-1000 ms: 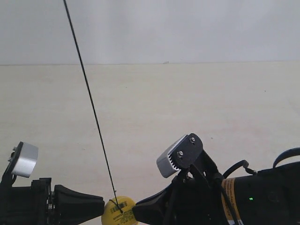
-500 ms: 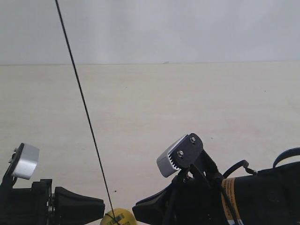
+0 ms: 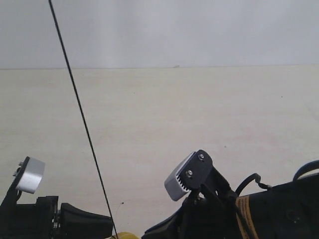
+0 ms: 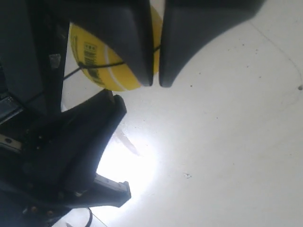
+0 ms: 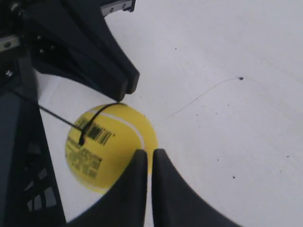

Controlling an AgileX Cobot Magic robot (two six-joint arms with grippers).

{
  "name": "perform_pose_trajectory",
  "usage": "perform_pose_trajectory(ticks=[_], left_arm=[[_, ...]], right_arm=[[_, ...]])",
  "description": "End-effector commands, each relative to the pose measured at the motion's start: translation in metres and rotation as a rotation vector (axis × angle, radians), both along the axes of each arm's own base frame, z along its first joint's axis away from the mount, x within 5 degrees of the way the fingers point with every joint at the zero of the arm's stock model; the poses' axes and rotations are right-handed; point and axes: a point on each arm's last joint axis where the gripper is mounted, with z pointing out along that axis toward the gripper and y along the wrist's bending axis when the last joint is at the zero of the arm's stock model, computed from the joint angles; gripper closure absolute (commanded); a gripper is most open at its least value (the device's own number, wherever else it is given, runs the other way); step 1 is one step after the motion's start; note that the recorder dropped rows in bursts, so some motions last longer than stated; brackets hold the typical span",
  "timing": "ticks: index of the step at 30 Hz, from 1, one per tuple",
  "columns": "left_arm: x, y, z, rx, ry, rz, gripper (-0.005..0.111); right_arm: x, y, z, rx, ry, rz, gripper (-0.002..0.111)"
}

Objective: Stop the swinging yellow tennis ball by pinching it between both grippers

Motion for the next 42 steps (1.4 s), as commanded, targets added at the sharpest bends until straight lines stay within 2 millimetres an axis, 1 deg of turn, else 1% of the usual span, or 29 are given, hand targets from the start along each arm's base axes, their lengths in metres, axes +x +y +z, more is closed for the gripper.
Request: perform_pose_trajectory(ticks=[1,9,12,20,25,28,30,33,34,36,38,39,42], left_arm=[[-0.002,-0.002,0.000,-0.009,-0.006,-0.020,0.102],[-0.004,-0.002,0.000,-0.010,-0.006,-0.046,0.102],[-0.006,-0.003,0.000,-0.012,0.028,-0.062,0.102],[-0.005,-0.002,-0.001,0.001,0.032,-0.044,0.102],[-0.003,-0.001,0.004,0.000,0.002,-0.027,0.102],[-0.002,0.001,0.009,0.043,-0.044,-0.014,0.102],[-0.001,0.002,0.013,0.067,-0.045,0.008,0.102],[-0.004,0.006,0.019,0.088,-0.074,0.050,0.102],[-0.008,0.007,0.023,0.090,-0.095,0.051,0.102],[-0.015,0.006,0.025,0.091,-0.106,0.008,0.102],[-0.017,0.008,0.021,0.124,-0.067,0.010,0.102],[-0.018,0.010,0.017,0.159,-0.028,0.020,0.102],[-0.020,0.012,0.014,0.189,-0.004,0.028,0.102]], right_arm=[[-0.007,-0.002,-0.003,-0.038,0.020,0.076,0.108],[-0.008,-0.002,-0.003,-0.041,0.035,0.077,0.108],[-0.008,-0.002,-0.003,-0.041,0.037,0.077,0.108],[-0.008,-0.002,-0.003,-0.042,0.036,0.079,0.108],[-0.008,-0.002,-0.003,-0.044,0.039,0.081,0.108],[-0.009,-0.002,-0.003,-0.044,0.038,0.083,0.108],[-0.009,-0.002,-0.003,-0.047,0.036,0.085,0.108],[-0.009,-0.002,-0.003,-0.047,0.036,0.085,0.108],[-0.009,-0.002,-0.003,-0.047,0.036,0.085,0.108],[-0.008,-0.002,-0.003,-0.044,0.038,0.077,0.108],[-0.009,0.000,-0.001,-0.014,0.050,0.076,0.108],[-0.011,0.002,0.002,0.028,0.061,0.097,0.108],[-0.014,0.004,0.007,0.088,0.078,0.126,0.108]])
